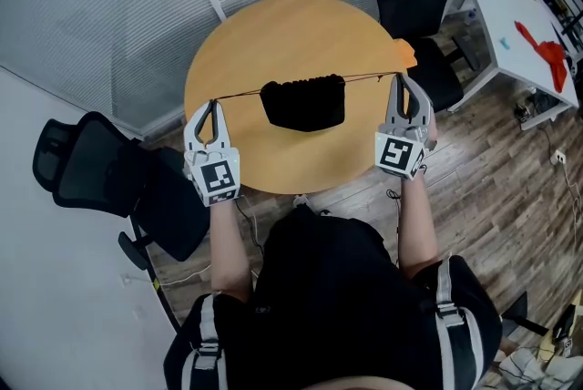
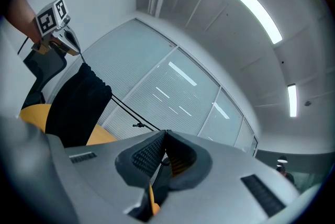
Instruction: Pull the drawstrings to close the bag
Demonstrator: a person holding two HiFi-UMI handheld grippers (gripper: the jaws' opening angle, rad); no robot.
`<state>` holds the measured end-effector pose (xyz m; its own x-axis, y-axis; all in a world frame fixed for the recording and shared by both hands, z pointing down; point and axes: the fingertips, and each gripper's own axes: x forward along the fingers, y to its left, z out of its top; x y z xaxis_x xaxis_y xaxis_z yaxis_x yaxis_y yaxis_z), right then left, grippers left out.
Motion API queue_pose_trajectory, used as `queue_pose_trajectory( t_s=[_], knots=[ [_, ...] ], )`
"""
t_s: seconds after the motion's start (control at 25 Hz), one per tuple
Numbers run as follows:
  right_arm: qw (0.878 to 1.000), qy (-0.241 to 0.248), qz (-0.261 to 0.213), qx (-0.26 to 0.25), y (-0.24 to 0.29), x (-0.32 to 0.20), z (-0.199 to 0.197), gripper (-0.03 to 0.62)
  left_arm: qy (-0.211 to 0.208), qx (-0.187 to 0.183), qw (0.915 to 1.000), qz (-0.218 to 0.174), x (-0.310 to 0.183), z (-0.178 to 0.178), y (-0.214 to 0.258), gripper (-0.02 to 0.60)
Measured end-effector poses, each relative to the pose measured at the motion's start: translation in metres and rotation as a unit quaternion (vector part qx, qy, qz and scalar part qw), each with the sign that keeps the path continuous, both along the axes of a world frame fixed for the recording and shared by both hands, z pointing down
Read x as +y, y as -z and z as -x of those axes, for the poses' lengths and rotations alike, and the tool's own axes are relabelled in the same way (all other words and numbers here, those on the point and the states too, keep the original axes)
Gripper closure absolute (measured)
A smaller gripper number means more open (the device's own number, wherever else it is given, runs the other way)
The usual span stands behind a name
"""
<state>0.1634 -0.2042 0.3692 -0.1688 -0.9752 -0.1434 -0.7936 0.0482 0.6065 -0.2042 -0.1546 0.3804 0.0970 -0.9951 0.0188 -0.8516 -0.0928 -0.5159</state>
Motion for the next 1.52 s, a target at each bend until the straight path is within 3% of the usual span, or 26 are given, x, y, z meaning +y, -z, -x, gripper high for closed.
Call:
queue_pose_trajectory(
  t_s=[1.52],
  knots=[
    [0.999,-0.037,0.013,0.016,-0.019,0.008,-0.036,0.534,0.058,0.011,0.998,0.02,0.014,0.029,-0.015,0.558]
  ],
)
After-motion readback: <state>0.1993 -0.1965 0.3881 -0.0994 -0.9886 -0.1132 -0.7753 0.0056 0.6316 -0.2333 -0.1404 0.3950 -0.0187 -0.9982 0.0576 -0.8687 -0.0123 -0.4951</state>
